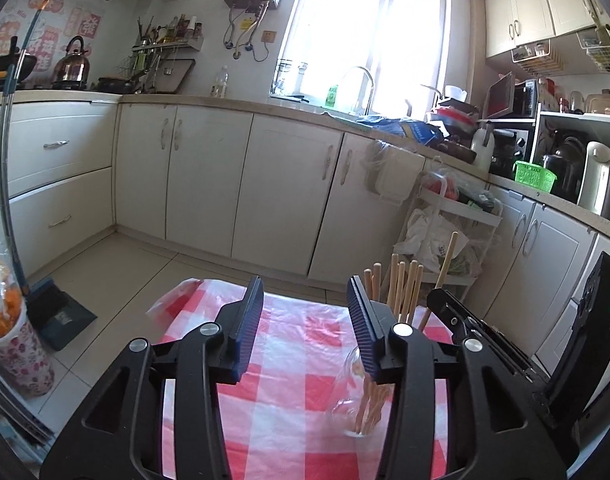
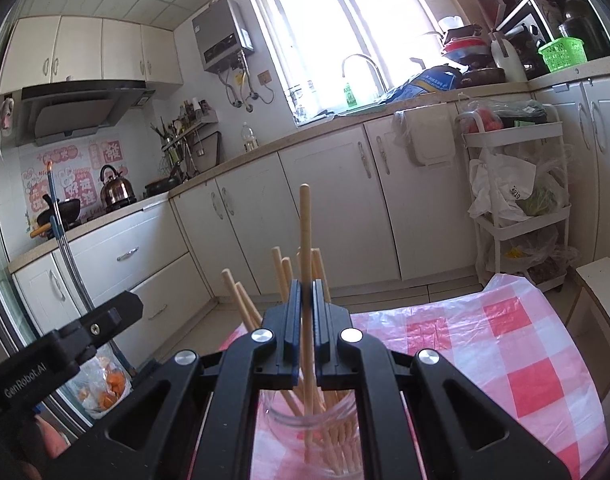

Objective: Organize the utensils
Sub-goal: 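Open the left tool over the jar while the right tool lowers its chopstick in, then lower the right tool's chopstick into the jar and open the right tool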

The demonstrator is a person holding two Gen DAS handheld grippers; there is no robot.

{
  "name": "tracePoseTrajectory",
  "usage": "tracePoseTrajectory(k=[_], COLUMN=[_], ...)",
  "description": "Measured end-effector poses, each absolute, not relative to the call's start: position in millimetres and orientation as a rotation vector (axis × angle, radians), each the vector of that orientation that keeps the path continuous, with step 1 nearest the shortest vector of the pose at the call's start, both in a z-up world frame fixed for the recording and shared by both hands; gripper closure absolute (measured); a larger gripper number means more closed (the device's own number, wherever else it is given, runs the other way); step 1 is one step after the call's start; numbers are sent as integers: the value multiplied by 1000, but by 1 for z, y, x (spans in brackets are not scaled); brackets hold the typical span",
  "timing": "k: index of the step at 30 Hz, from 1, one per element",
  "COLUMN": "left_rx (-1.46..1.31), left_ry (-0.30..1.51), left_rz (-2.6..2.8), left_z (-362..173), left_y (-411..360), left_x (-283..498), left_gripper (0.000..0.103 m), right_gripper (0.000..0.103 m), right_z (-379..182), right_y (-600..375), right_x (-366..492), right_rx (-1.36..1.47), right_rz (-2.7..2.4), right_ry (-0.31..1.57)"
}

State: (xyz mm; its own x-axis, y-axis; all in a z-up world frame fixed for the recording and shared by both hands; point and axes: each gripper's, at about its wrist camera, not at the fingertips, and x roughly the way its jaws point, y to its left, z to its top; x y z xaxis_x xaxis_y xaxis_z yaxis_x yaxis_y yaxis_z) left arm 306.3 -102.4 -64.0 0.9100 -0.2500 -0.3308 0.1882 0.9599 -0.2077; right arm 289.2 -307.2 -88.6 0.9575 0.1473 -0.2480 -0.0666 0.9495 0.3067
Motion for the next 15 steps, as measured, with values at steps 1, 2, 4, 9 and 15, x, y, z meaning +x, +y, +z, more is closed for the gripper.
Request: tracePoseTrajectory(k=[1,2,4,9,15], left_rx=[-170,-168,-167,-154,-156], left_ry=[367,370,375,385,405], left_rz=[-226,-227,-227,-229,-228], left_z=[-63,-63,-62,-60,-62], left_y=[-101,-100,-98,-97,-98], left_x=[304,302,298,292,291], left_gripper=[60,60,60,59,59], right_gripper=[97,97,97,97,97], right_z=[-89,-89,-90,-93,-95], right_y=[-305,-303,-300,-295,-291], right_x=[287,285,283,278,276], right_rx=[291,282,268,239,211], right_rz=[112,112,113,115,116], right_ry=[274,277,283,302,313])
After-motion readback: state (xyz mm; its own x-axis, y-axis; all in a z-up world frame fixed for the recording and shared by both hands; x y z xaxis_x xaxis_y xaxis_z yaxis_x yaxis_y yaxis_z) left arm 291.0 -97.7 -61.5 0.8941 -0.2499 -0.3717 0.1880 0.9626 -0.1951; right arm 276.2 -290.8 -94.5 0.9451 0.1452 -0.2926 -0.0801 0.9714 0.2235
